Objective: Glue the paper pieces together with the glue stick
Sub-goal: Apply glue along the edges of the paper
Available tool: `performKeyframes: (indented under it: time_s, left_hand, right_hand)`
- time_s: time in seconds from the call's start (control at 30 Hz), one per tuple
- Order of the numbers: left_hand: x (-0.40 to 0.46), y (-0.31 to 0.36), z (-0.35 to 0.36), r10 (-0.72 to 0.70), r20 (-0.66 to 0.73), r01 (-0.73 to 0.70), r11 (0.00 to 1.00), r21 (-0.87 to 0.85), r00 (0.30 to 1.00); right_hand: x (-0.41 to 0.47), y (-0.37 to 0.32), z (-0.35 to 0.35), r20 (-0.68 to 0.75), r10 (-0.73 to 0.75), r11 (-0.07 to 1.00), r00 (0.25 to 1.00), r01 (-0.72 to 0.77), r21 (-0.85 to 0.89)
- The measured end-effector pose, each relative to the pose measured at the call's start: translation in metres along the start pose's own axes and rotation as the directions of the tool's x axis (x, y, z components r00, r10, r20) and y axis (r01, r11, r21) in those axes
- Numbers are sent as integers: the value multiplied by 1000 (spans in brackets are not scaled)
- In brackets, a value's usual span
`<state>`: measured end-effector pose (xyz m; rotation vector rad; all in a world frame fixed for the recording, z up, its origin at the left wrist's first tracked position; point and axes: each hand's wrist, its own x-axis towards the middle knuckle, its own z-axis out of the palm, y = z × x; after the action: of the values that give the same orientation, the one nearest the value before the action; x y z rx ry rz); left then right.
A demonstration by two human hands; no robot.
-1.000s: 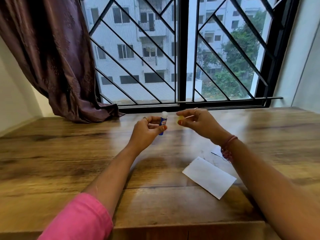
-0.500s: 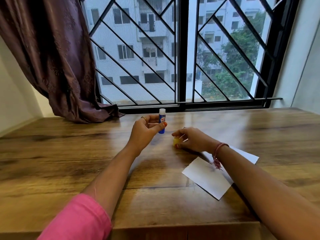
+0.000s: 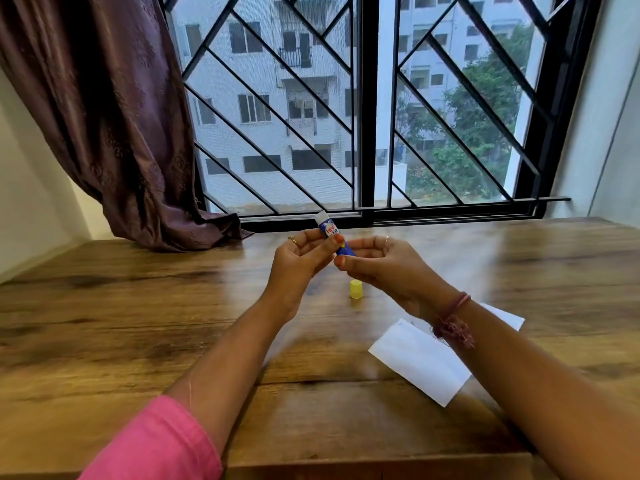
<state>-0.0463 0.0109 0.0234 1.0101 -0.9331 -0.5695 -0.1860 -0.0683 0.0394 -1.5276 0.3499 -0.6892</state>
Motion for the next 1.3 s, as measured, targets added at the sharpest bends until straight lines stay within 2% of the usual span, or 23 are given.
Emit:
performKeyframes:
  time_s: [0.1,0.3,0.5,0.63,0.77,0.93,1.1,1.3]
  left_hand:
    - [-3,1,4,10,32,-7,997,-71,999]
    - [-9,-2,14,24,81,-16,995,-99,996]
    - [-10,-3,14,17,76,-8,993,-115,997]
    - [-9,-4,14,17,96,-9,997,-79,995]
    - [-9,-5,14,40,95,-37,999,-34,995]
    - [-8,-3,12,65,58,-62,997,-47,996]
    - [-7,-1,12,39,60,-37,998,-42,997]
    - [-8,-5,14,28,83,-28,1000,7,996]
  right_hand:
    - [-8,0,-1,-42,46,977,998,-36,211]
    - [-23,7,-4,-40,123,890,992,-93,446]
    - [-25,12,5,-63,119,914,991,-84,396]
    - [-25,14,10,-44,212,890,976,-174,421]
    - [-25,12,7,46,276,837,960,-264,480]
    - [-26,10,5,24,118,868,993,-115,484]
    - [-26,13,8,-28,75,918,997,-58,392]
    - [-25,12,6,50,251,874,967,-249,418]
